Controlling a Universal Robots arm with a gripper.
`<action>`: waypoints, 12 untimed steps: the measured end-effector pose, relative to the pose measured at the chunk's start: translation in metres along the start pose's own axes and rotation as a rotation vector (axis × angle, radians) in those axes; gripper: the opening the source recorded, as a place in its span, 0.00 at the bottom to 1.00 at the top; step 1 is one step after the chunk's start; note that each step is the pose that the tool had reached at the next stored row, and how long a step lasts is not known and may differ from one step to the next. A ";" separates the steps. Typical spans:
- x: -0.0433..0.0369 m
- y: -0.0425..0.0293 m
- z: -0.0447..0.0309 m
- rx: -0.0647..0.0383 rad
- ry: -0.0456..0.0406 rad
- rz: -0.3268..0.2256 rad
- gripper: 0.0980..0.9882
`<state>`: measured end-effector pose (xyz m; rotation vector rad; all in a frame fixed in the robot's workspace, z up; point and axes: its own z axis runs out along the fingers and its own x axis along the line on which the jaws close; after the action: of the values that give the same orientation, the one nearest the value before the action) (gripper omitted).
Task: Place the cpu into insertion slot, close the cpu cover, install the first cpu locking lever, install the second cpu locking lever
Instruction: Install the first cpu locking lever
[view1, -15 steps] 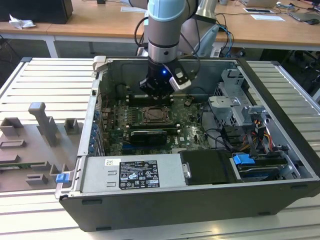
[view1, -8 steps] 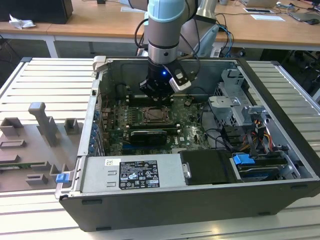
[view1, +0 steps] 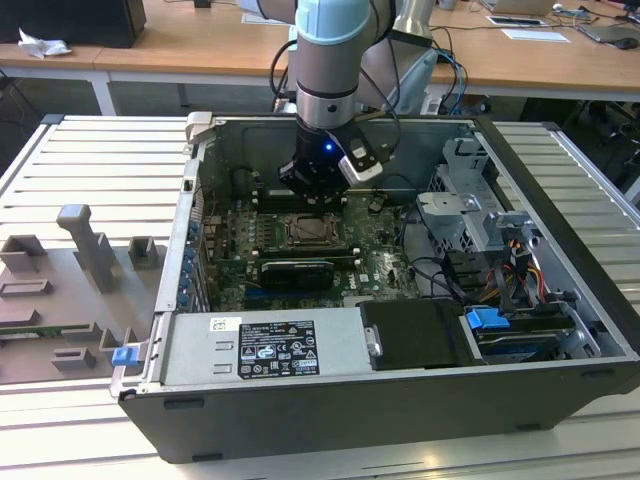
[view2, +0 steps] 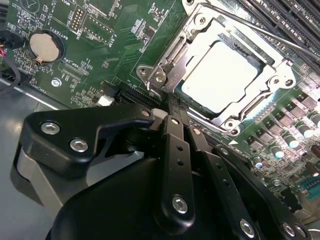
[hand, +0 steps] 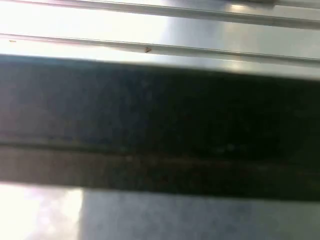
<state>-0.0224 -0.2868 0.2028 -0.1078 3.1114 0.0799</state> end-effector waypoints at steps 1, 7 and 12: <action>0.0000 0.0000 0.0004 0.001 0.0001 0.000 0.01; -0.0003 0.0000 0.0021 0.001 0.0001 0.000 0.01; -0.0004 0.0004 0.0024 -0.015 -0.0013 0.000 0.01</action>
<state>-0.0219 -0.2862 0.2005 -0.1076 3.1099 0.1031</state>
